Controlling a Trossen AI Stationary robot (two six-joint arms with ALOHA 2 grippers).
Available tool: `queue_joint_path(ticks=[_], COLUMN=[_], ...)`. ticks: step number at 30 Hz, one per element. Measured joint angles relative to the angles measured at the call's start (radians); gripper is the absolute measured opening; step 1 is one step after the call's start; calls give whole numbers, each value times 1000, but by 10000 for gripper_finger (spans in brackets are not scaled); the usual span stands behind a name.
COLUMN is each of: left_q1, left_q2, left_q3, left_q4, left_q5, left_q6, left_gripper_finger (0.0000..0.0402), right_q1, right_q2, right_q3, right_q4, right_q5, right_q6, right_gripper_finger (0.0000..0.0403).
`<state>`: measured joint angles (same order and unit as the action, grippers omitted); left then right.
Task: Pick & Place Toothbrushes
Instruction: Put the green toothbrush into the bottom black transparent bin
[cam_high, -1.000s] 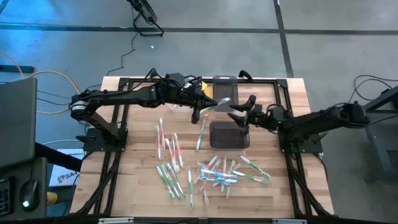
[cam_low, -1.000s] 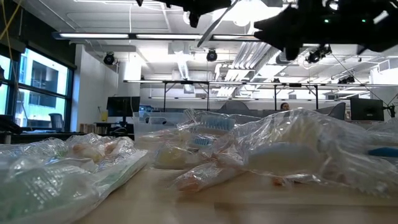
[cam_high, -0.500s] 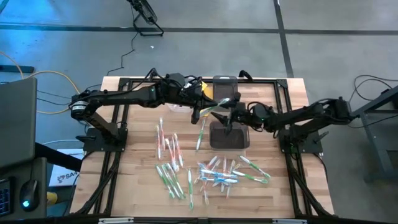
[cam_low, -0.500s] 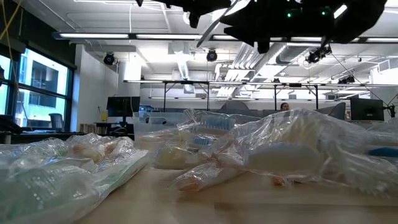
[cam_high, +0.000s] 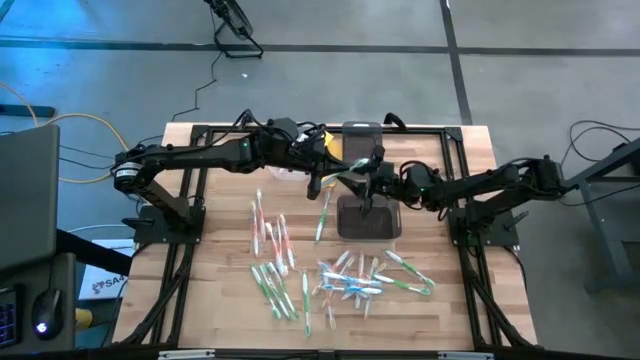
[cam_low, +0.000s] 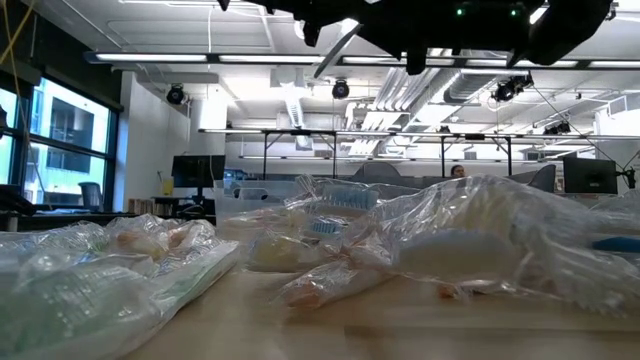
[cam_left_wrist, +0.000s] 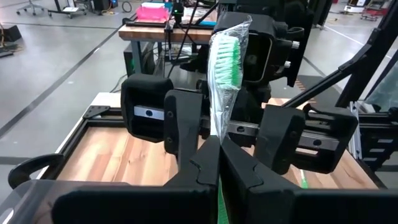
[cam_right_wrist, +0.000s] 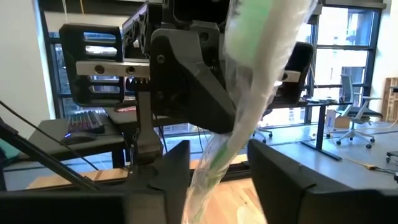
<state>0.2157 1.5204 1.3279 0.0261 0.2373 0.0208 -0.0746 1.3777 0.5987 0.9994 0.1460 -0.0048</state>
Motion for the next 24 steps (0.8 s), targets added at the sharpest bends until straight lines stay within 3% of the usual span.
queue_joint_path(ticks=[12, 24], left_q1=[-1, -1], left_q2=[0, 0], left_q3=[0, 0], left_q4=[-4, -8], left_q5=[-7, -17], left_q6=[0, -25], left_gripper_finger=[0, 4], right_q1=[0, 0], right_q2=[0, 0], right_q3=[0, 0], right_q4=[-1, -14], right_q5=[-20, -16], right_q6=[0, 1], right_gripper_finger=[23, 18])
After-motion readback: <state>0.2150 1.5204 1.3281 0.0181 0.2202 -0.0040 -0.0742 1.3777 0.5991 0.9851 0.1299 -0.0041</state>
